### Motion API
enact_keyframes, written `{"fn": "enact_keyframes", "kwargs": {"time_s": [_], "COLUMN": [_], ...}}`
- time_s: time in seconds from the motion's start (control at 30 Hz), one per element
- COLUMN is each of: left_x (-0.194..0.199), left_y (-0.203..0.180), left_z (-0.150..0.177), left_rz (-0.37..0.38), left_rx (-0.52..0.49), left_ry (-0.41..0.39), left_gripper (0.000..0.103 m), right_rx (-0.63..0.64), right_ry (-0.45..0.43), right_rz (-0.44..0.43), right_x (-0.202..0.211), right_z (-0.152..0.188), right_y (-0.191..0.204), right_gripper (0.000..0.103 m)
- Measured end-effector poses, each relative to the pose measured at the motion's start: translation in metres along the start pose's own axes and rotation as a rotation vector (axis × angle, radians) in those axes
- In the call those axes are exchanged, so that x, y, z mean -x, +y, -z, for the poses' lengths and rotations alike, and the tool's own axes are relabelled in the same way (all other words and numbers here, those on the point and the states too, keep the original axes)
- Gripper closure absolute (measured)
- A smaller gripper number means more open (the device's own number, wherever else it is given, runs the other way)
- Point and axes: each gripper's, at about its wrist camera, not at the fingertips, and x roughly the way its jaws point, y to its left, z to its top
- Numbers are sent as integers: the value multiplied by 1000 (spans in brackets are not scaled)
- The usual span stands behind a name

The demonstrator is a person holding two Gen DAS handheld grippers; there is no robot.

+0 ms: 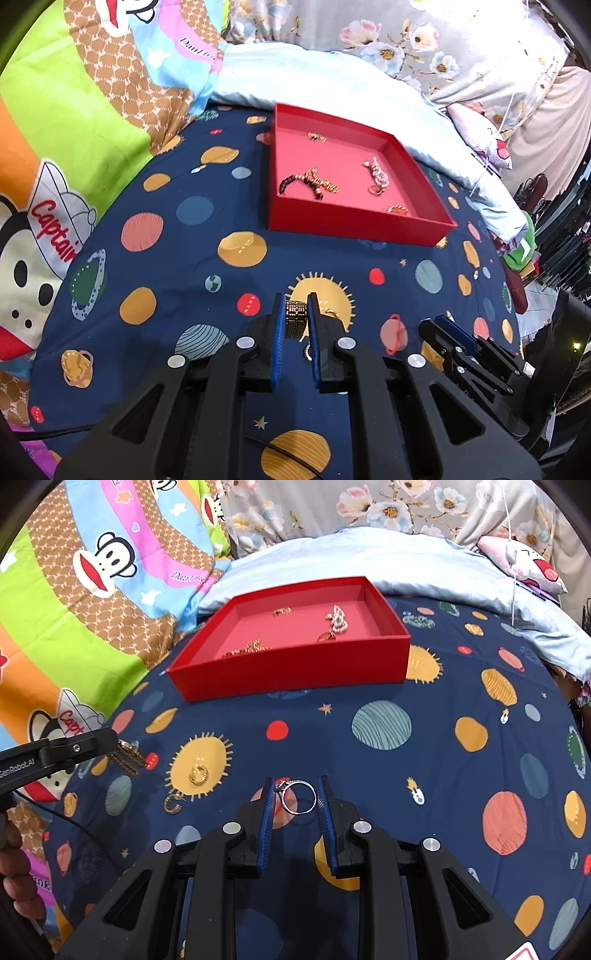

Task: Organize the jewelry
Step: 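Close the right tool on the silver ring while left tool lifts the watch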

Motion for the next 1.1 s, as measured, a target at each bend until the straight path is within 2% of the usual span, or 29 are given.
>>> {"fn": "enact_keyframes", "kwargs": {"time_s": [0.43, 0.6, 0.7, 0.77, 0.83, 0.93, 1.1], "left_x": [30, 35, 27, 13, -3, -23, -43], "left_y": [-23, -24, -16, -11, -9, -13, -17], "left_z": [-19, -27, -23, -14, 0, 18, 35], "left_rz": [42, 34, -5, -15, -39, -58, -55], "left_rx": [-35, -41, -35, -36, -30, -51, -69], "left_ry": [-91, -110, -86, -37, 9, 70, 113], "left_gripper": [93, 95, 93, 71, 64, 64, 67], "right_rx": [-4, -10, -19, -25, -28, -28, -29], "right_ry": [-76, -86, -81, -74, -71, -66, -63], "right_rz": [-17, -16, -15, -15, -14, -13, -7], "right_x": [29, 33, 31, 30, 29, 28, 28], "right_z": [-21, -23, -20, -18, -17, -16, -15], "right_y": [-1, -4, -7, -9, -10, -9, -11], "right_gripper": [81, 81, 81, 81, 81, 81, 81]}}
